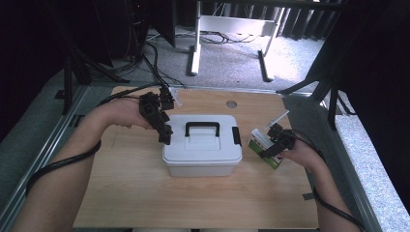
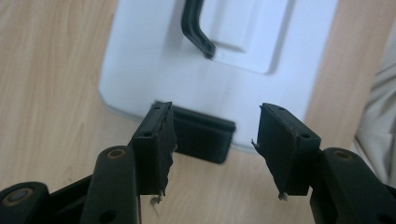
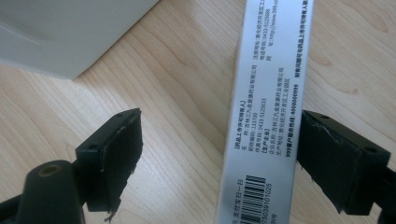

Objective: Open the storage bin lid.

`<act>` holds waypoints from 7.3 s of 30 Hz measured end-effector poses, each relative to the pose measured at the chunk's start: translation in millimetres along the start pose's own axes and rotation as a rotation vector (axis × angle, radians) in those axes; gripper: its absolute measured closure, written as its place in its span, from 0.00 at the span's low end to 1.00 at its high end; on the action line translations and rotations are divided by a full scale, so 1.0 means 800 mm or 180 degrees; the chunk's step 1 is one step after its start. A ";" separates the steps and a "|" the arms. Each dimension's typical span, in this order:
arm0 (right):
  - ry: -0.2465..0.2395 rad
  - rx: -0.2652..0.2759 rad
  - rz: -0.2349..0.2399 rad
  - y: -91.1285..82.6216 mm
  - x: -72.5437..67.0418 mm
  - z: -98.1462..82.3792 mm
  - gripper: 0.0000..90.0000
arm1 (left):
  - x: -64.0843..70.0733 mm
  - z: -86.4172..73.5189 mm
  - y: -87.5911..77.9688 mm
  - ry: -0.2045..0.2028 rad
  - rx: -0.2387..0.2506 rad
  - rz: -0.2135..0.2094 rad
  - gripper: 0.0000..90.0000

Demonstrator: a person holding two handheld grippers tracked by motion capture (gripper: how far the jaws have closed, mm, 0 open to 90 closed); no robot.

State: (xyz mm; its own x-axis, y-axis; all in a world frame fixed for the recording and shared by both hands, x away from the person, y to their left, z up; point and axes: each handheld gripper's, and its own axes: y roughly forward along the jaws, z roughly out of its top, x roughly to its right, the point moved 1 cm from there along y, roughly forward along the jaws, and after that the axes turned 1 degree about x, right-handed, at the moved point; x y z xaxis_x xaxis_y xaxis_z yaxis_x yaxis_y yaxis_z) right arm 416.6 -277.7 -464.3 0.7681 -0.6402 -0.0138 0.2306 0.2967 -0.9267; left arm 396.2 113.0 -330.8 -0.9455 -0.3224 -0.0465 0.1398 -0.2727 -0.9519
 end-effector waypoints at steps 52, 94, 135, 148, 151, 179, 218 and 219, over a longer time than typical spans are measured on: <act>0.0012 -0.0048 0.0097 0.011 0.008 -0.001 0.16 | -0.009 0.132 0.094 0.0747 -0.0641 -0.0083 0.78; -0.0021 -0.0120 0.0063 0.012 -0.001 0.002 0.15 | 0.010 0.123 0.031 0.0873 -0.0426 0.0199 0.94; -0.0005 -0.0186 0.0065 0.011 -0.002 0.009 0.15 | -0.019 -0.092 -0.045 -0.0147 -0.0464 0.0348 0.94; -0.0010 -0.0192 0.0081 0.012 -0.004 0.010 0.15 | -0.028 -0.174 -0.037 -0.0540 -0.0447 0.0347 0.94; -0.0002 -0.0176 0.0089 0.012 -0.004 0.010 0.15 | -0.030 -0.184 -0.022 -0.0576 -0.0496 0.0322 0.94; 0.0024 -0.0193 0.0108 0.020 0.000 0.003 0.15 | -0.052 -0.207 0.109 -0.0595 -0.0641 0.0030 0.94; -0.0016 -0.0247 0.0129 0.019 -0.001 0.004 0.15 | -0.068 -0.202 0.133 -0.0906 -0.0576 -0.0058 0.57; -0.0014 -0.0260 0.0140 0.019 -0.001 0.004 0.15 | -0.068 -0.201 0.132 -0.0900 -0.0588 -0.0046 0.57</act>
State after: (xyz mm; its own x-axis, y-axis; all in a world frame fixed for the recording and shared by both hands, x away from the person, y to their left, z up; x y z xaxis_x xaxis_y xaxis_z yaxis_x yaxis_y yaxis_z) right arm 421.3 -270.2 -477.1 0.7791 -0.6246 -0.0538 0.1472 0.2656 -0.9528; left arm 415.1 247.3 -477.2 -0.8243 -0.5655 0.0287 0.0468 -0.1186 -0.9918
